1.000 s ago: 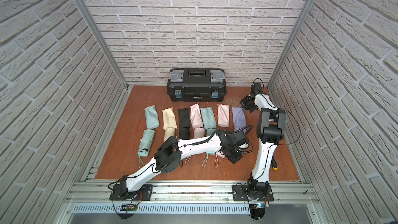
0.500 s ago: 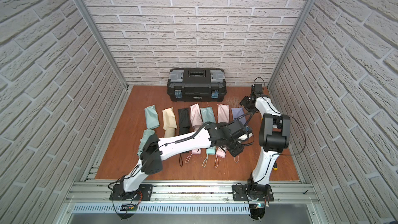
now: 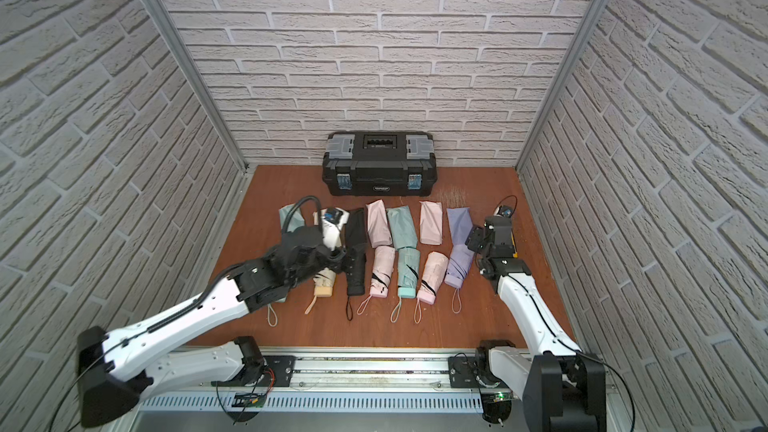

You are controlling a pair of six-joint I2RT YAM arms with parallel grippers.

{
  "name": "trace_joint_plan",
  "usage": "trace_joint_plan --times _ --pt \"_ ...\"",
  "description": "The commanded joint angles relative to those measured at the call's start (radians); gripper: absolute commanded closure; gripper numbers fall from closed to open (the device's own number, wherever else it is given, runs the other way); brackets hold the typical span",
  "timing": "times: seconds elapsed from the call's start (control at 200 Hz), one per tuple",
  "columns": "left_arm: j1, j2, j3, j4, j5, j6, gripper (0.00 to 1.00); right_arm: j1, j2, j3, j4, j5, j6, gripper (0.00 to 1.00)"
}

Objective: Take umbrellas out of sleeves
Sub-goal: Move the umbrella to the center of the board.

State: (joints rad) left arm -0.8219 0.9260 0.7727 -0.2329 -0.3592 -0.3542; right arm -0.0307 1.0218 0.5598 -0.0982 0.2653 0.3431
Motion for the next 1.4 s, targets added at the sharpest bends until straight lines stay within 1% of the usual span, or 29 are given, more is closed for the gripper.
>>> trace_joint_plan --times 0.0,0.03,0.045,0.09,0.105,0.12,0.17,0.2,0.22,0.27,0.335,0.355,0.38,0.425,0.515,0.69,0.78,0.885,0.97,1.085,1.145,1.185,1.23,1.26,1.305,1.395 --pt "0.063 -0.155 -0.055 0.040 -0.230 0.005 0.02 0.017 -0.044 -0.047 0.182 0.006 -0.095 0.34" --pt "0.096 -0.186 -0.065 0.022 -0.201 -0.014 0.02 0.023 -0.044 -0.040 0.179 -0.059 -0.063 0.34" --pt "0.113 -0.195 -0.067 0.016 -0.173 -0.025 0.02 0.025 -0.039 -0.033 0.168 -0.084 -0.030 0.32" --pt "0.163 -0.196 -0.069 -0.005 -0.085 -0.052 0.02 0.032 0.009 0.015 0.112 -0.154 0.057 0.15" --pt "0.174 -0.197 -0.066 -0.012 -0.064 -0.063 0.02 0.036 0.032 0.037 0.075 -0.163 0.088 0.09" --pt "0.184 -0.196 -0.062 -0.018 -0.047 -0.072 0.02 0.040 0.067 0.077 0.031 -0.166 0.116 0.05" --pt "0.196 -0.181 -0.049 -0.038 -0.015 -0.088 0.02 0.070 0.196 0.221 -0.169 -0.163 0.150 0.03" --pt "0.196 -0.161 -0.044 -0.041 0.006 -0.085 0.02 0.098 0.278 0.311 -0.281 -0.103 0.157 0.00" --pt "0.196 -0.148 -0.039 -0.041 0.023 -0.081 0.02 0.115 0.320 0.353 -0.334 -0.063 0.166 0.01" --pt "0.193 -0.120 -0.029 -0.043 0.054 -0.081 0.02 0.140 0.391 0.412 -0.402 -0.003 0.191 0.02" --pt "0.191 -0.098 -0.019 -0.047 0.082 -0.084 0.02 0.141 0.459 0.451 -0.452 -0.020 0.228 0.02" --pt "0.190 -0.096 -0.019 -0.049 0.084 -0.089 0.02 0.140 0.475 0.462 -0.466 -0.025 0.238 0.00" --pt "0.190 -0.095 -0.019 -0.049 0.089 -0.093 0.02 0.142 0.494 0.470 -0.480 -0.035 0.251 0.03" --pt "0.187 -0.100 -0.025 -0.046 0.095 -0.102 0.02 0.141 0.515 0.476 -0.498 -0.043 0.274 0.11" --pt "0.187 -0.118 -0.037 -0.048 0.114 -0.112 0.02 0.141 0.533 0.479 -0.540 -0.025 0.312 0.18" --pt "0.186 -0.145 -0.036 -0.071 0.155 -0.113 0.02 0.144 0.523 0.462 -0.587 0.025 0.326 0.17" --pt "0.187 -0.150 -0.038 -0.077 0.162 -0.108 0.02 0.144 0.546 0.447 -0.588 0.004 0.327 0.16" --pt "0.187 -0.151 -0.042 -0.078 0.167 -0.106 0.02 0.144 0.583 0.402 -0.536 -0.037 0.324 0.15" --pt "0.187 -0.155 -0.045 -0.080 0.170 -0.104 0.02 0.143 0.628 0.396 -0.517 -0.053 0.324 0.15" --pt "0.188 -0.163 -0.048 -0.090 0.173 -0.104 0.02 0.134 0.647 0.408 -0.516 -0.066 0.311 0.18" --pt "0.188 -0.168 -0.050 -0.096 0.174 -0.102 0.02 0.130 0.645 0.405 -0.513 -0.075 0.299 0.23" --pt "0.188 -0.171 -0.051 -0.099 0.172 -0.100 0.02 0.125 0.647 0.401 -0.514 -0.091 0.286 0.32" --pt "0.188 -0.176 -0.052 -0.103 0.169 -0.098 0.02 0.122 0.649 0.396 -0.520 -0.104 0.270 0.50" --pt "0.187 -0.180 -0.053 -0.105 0.169 -0.098 0.02 0.123 0.645 0.388 -0.527 -0.108 0.258 0.58" --pt "0.189 -0.186 -0.053 -0.107 0.169 -0.097 0.02 0.122 0.629 0.367 -0.534 -0.112 0.247 0.60" --pt "0.189 -0.197 -0.054 -0.109 0.168 -0.094 0.02 0.121 0.558 0.306 -0.549 -0.110 0.230 0.59"
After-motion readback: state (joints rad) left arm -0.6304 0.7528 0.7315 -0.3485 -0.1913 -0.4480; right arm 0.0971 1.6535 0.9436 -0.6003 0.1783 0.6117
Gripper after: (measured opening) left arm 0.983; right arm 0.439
